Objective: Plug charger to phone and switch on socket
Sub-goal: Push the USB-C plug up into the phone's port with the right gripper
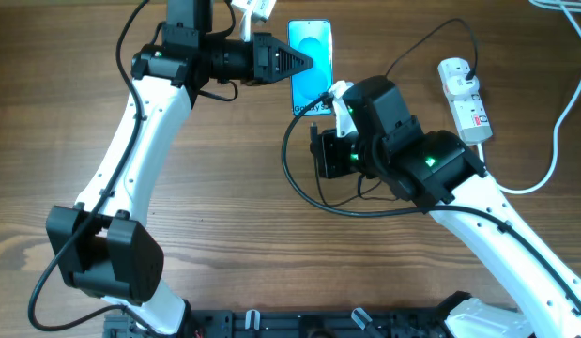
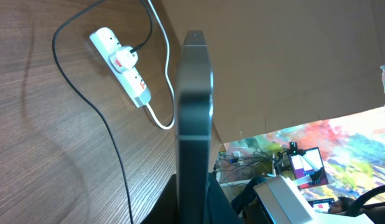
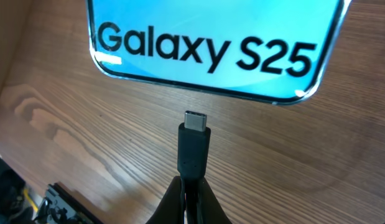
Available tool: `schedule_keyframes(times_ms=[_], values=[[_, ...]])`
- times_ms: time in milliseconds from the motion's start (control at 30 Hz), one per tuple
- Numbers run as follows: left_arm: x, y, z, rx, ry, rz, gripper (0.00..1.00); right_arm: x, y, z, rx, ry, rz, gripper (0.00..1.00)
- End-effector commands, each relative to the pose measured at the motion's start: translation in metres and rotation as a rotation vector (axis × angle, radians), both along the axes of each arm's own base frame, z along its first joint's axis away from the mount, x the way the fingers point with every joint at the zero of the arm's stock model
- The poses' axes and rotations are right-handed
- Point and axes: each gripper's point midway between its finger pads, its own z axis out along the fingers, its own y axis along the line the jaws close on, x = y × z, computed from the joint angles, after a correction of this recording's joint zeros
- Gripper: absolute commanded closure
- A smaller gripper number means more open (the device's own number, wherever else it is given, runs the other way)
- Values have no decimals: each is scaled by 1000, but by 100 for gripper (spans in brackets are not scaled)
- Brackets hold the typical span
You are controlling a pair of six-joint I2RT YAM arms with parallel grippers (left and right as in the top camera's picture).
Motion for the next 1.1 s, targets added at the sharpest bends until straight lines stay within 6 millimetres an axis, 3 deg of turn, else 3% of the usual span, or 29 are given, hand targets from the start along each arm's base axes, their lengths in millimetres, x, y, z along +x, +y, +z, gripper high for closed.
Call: schedule_keyframes(times_ms=[0,167,1067], values=[[-8,-4,10,-27,-47,-52,96,7,0,6,-7,-24,-24,96],[-8,-4,10,-27,-46,-51,96,8,2,13,5,-40,-15,96],[-9,-5,9,-28,-39,-55,96,10,4,15,9,-53,-10,96]])
